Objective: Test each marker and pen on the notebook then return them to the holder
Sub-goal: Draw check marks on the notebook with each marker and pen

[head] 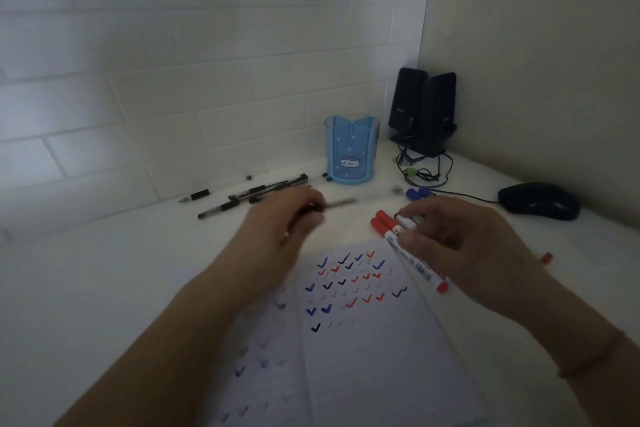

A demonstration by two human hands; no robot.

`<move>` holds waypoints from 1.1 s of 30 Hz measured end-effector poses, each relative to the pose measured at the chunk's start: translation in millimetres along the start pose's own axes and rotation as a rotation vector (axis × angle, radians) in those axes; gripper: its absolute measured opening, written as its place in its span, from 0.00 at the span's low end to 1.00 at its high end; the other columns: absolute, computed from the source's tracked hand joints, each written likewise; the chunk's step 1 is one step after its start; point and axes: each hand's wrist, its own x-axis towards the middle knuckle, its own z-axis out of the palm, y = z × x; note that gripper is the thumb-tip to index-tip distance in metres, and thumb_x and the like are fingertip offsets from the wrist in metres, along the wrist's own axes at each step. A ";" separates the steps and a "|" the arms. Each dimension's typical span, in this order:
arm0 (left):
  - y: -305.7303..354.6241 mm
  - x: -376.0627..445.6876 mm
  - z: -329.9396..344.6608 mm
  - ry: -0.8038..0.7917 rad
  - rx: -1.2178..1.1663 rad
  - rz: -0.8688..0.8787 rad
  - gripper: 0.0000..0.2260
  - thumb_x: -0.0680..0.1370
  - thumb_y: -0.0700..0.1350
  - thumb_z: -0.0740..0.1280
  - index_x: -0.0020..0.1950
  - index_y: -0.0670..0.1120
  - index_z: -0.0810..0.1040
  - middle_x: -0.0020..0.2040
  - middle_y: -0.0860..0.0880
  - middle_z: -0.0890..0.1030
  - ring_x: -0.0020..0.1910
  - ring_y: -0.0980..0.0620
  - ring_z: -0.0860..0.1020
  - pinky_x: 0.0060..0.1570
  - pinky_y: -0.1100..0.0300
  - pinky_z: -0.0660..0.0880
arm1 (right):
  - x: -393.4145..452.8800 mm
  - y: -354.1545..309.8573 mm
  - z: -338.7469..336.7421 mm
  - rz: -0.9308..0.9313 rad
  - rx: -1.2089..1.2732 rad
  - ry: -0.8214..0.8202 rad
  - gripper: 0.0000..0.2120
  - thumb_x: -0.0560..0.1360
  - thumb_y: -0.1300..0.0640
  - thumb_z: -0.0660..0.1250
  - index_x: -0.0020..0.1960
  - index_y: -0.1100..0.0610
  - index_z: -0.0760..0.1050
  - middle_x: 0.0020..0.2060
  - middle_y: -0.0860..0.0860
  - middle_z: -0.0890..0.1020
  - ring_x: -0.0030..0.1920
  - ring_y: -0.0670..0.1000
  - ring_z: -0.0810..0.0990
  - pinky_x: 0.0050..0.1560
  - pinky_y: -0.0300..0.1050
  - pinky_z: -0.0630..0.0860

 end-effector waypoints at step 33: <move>5.4 -8.8 7.4 -0.103 0.045 -0.179 0.08 0.76 0.47 0.69 0.54 0.53 0.79 0.46 0.56 0.84 0.44 0.60 0.80 0.51 0.63 0.76 | -11.3 7.8 58.0 -0.042 0.212 -0.024 0.18 0.68 0.64 0.72 0.26 0.62 0.65 0.21 0.54 0.67 0.22 0.45 0.67 0.26 0.38 0.70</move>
